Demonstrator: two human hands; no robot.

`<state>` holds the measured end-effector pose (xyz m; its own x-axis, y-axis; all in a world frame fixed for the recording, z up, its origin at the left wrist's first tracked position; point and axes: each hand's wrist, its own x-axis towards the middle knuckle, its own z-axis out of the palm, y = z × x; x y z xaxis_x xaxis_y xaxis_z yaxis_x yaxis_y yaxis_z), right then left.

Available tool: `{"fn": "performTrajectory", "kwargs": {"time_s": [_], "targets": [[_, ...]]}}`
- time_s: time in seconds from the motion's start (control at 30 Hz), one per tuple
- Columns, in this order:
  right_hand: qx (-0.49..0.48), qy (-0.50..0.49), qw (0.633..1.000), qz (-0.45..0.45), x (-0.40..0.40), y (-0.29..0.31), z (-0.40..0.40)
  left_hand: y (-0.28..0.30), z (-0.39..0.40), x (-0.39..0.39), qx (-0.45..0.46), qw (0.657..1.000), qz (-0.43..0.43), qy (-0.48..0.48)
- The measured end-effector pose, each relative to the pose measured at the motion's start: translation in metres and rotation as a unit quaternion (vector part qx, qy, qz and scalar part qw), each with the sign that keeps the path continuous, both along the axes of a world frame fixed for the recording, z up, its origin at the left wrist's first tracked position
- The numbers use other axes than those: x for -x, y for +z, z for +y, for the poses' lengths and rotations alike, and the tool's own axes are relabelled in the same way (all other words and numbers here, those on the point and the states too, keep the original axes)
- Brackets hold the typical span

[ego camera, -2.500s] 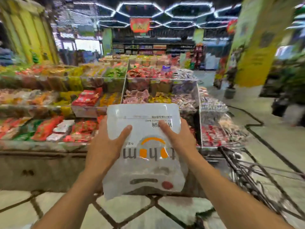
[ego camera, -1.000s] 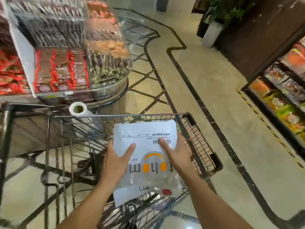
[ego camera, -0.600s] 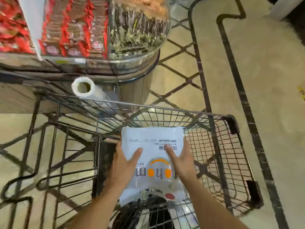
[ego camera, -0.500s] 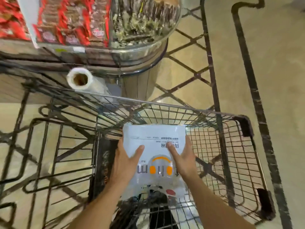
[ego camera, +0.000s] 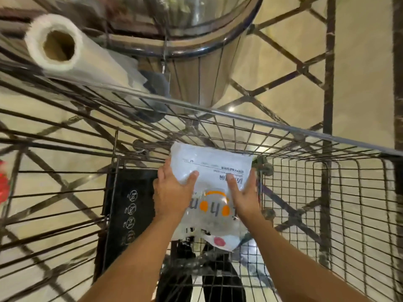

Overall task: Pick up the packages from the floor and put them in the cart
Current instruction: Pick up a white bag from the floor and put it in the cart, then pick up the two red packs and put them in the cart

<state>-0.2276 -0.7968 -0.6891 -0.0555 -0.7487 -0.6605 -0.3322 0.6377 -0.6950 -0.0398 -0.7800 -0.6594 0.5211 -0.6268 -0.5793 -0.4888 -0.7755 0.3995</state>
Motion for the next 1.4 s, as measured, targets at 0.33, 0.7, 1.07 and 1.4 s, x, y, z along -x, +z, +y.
{"fn": "performTrajectory", "kwargs": {"time_s": [0.33,0.7,1.07,1.4], "targets": [[-0.066,0.107,0.991,0.049,0.009,-0.045,-0.010,0.002,0.012,0.000,-0.093,0.993,-0.023,-0.071],[0.075,0.509,0.796,0.319,-0.018,0.124,-0.032,0.143,0.035,-0.036,0.044,0.938,-0.193,-0.286],[0.378,0.582,0.619,0.367,-0.157,0.378,0.000,0.393,0.137,-0.151,0.102,0.879,-0.405,-0.229],[0.541,0.562,0.551,0.296,-0.349,0.545,0.181,0.526,0.421,-0.311,0.126,0.856,-0.501,-0.002]]}}
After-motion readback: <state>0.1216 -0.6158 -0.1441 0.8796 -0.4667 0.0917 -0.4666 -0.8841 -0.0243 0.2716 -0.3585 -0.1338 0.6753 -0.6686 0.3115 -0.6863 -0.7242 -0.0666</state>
